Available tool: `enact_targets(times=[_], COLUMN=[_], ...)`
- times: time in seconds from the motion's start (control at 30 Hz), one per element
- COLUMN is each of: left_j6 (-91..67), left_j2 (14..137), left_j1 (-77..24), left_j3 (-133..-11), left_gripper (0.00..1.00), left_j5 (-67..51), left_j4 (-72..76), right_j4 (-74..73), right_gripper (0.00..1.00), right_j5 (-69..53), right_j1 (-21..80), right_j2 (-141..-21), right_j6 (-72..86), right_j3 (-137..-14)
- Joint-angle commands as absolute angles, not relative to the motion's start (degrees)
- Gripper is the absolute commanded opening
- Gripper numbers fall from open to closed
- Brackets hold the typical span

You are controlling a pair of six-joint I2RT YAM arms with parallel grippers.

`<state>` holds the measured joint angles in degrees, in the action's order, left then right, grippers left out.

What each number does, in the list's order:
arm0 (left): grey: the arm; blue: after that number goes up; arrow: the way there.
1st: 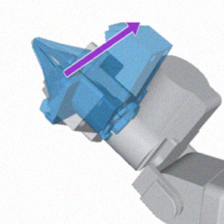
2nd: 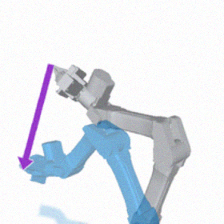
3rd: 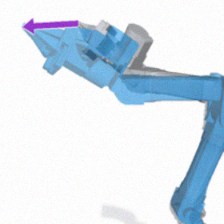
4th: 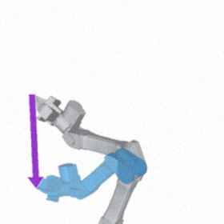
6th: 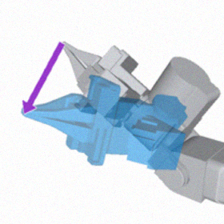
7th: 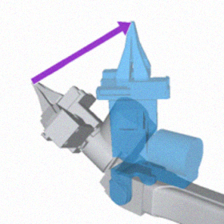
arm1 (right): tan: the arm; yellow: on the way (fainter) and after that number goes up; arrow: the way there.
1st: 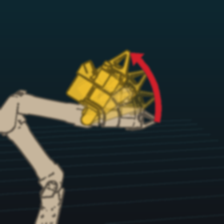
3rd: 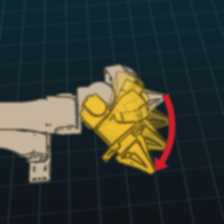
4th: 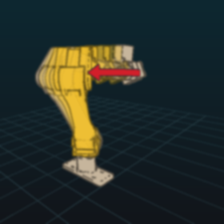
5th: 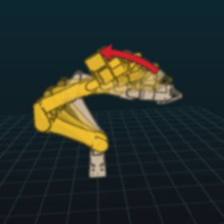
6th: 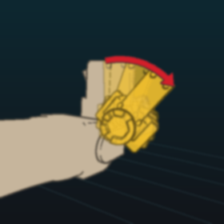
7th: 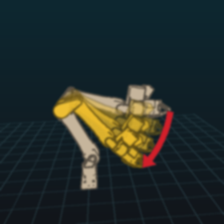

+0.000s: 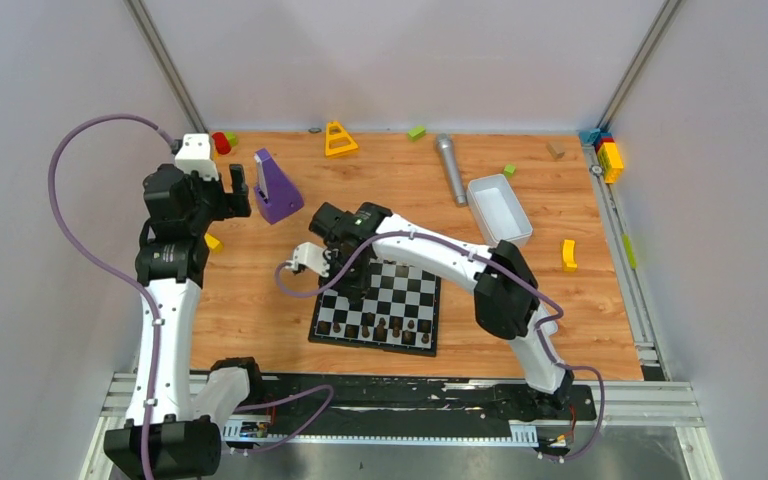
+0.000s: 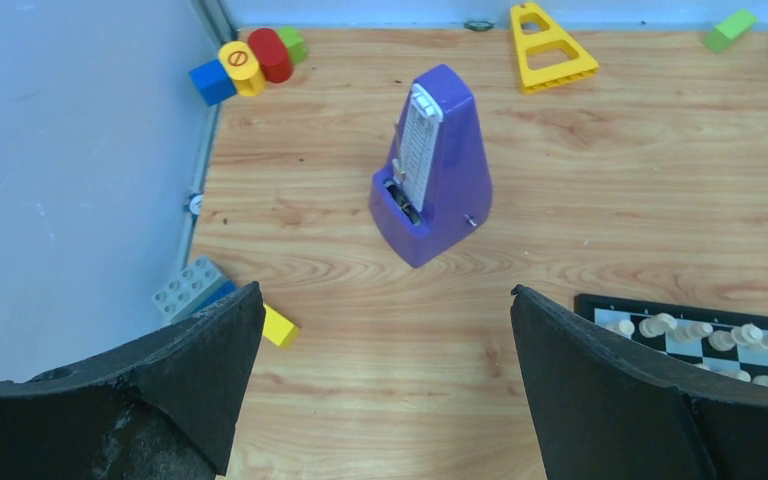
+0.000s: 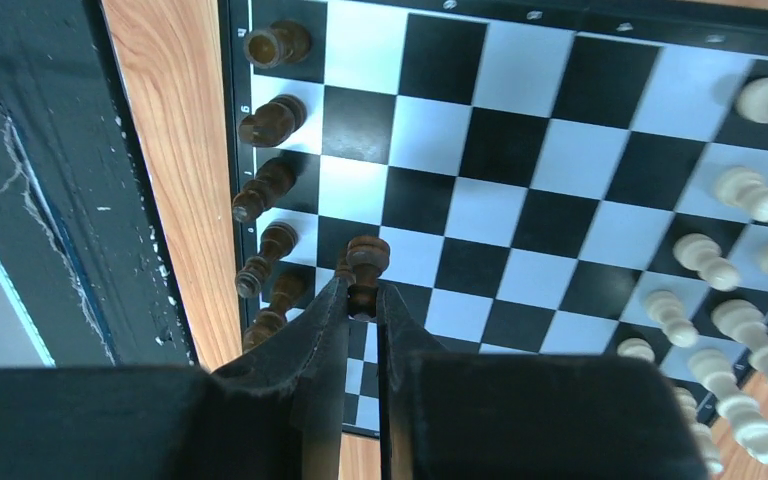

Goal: Set up the chess pieces on the board
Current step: Place the chess piece on the chessboard.

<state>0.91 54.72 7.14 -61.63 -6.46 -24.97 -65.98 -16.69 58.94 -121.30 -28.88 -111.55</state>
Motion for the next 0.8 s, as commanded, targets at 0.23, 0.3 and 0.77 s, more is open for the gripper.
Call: enact_targets(times=[0.23,0.3,0.77], left_j6=[1.1,1.2,2.0], left_j2=[53.1,53.0,52.4], left_j1=[7.6,7.6,7.7], left_j3=[-63.3,-62.8,-61.8], left_gripper=[1.0,1.0,1.0], left_j5=[-2.2,-2.5,-3.5], left_j4=[-23.5,-23.3,-22.4], right_j4=[-72.5,-72.6,-72.9], right_gripper=[0.01,0.01,0.01], right_j5=[-10.7,-10.4,-8.6], right_j1=[63.2,63.4,64.1], right_j2=[-127.3,-128.1,-131.3], right_j6=[-32.1,-32.2,-32.6], right_j3=[-117.1,-117.7,-119.9])
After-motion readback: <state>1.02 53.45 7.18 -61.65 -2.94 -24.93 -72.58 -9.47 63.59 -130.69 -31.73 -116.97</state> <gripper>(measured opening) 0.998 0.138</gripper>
